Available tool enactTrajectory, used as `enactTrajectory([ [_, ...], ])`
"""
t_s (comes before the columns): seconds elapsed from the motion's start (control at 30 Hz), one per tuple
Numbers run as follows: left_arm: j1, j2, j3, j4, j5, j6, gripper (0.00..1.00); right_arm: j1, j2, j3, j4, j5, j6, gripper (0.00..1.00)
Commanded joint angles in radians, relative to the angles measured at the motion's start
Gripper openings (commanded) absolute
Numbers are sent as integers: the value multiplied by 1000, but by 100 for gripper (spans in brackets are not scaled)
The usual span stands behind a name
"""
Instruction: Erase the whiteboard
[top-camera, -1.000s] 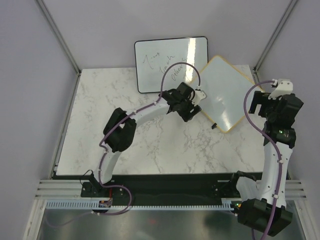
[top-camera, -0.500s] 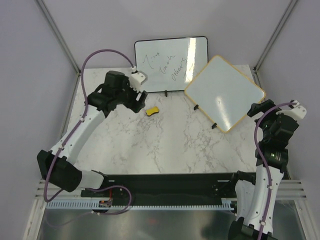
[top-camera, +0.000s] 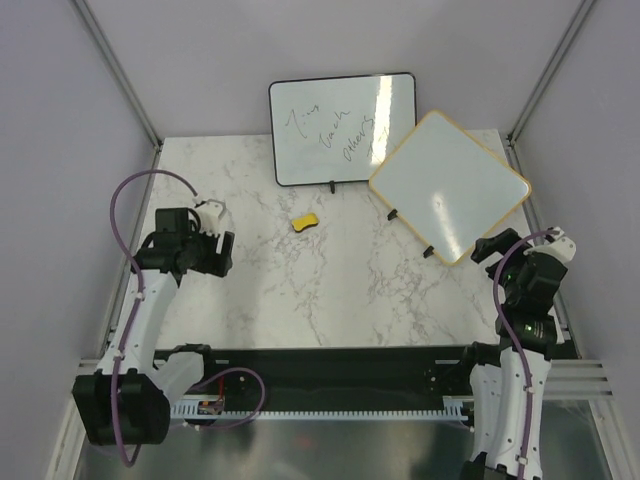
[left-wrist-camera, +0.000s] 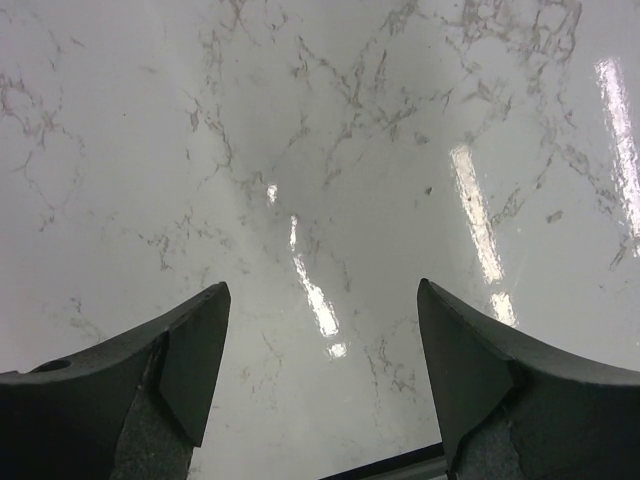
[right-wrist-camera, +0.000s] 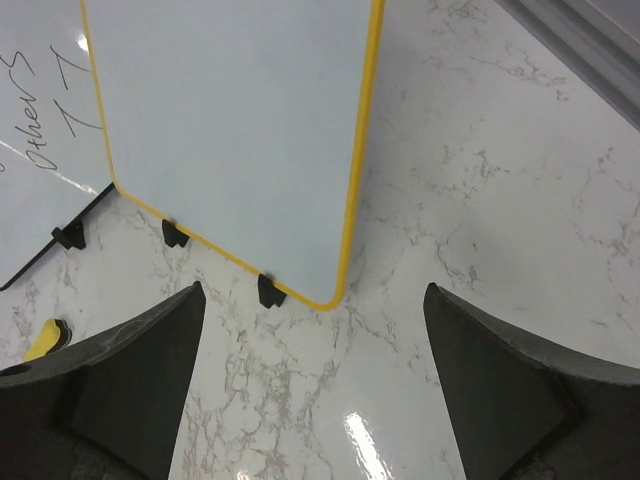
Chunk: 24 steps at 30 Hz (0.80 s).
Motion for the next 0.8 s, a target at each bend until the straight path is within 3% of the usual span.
enactTrajectory([
  [0.0,7,-68,-36,58,-66,-28,83,22,11,1,20,-13,-6,98],
  [0.23,5,-163,-81,82,-115,-20,84,57,31,-36,50,-34,-9,98],
  [0.77,7,-167,-106,109,-120,-11,84,62,40,-42,73,-69,-29,98],
])
